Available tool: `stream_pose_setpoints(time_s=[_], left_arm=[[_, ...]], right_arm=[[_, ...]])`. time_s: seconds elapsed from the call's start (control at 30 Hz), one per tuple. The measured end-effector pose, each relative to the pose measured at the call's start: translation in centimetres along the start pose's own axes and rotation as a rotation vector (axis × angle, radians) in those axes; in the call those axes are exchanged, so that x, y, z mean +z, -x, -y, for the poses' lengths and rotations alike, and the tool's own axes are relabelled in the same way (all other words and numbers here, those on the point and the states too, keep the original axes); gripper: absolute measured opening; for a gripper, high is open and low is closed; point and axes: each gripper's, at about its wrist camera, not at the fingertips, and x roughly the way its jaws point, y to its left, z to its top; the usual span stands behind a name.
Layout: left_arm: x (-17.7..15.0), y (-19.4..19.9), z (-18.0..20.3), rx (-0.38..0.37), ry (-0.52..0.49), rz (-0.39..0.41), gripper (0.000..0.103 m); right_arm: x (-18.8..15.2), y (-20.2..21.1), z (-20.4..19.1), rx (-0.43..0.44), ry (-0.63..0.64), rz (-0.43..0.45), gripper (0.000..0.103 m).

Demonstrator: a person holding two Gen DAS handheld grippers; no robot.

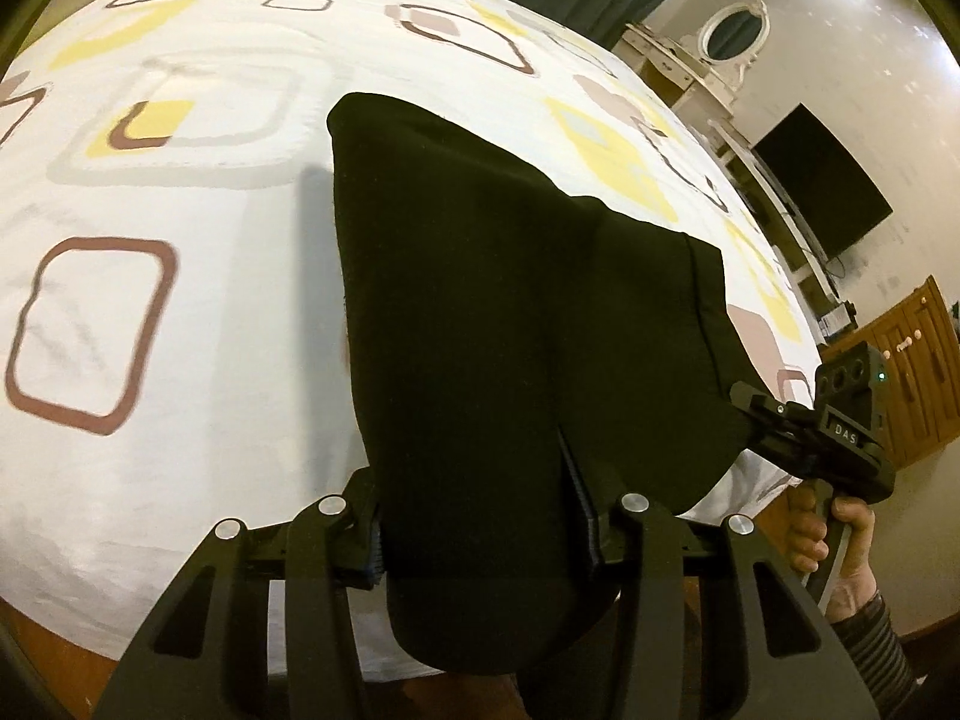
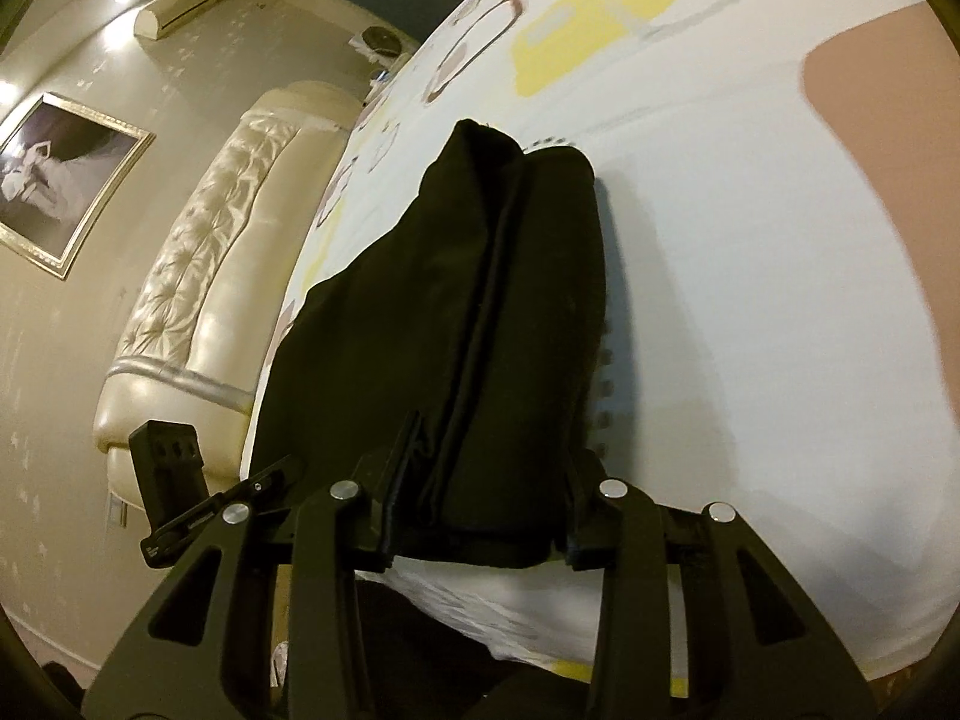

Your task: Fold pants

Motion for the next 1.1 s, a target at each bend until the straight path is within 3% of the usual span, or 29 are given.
stream_pose_setpoints(time_s=[0.4, 0.93, 1.03, 1.1], left_arm=[[0.1, -1.1, -1.2, -0.046, -0.003, 0.005, 0.048], [0.0, -1.2, -1.2, -0.048, -0.004, 0.005, 0.05], [0.0, -1.3, -1.2, -0.051, -0.008, 0.005, 0.054], [-0.1, -1.3, -1.3, -0.064, -0.006, 0.009, 0.064]], right_arm=[[-0.9, -0.9, 0.8, 0.026, -0.037, -0.006, 0.036], [-0.9, -1.1, 0.6, 0.034, -0.043, 0.003, 0.037], [-0.9, -0.9, 1.0, 0.038, -0.053, 0.003, 0.039], [-0.9, -0.8, 1.4, 0.06, -0.067, 0.007, 0.044]])
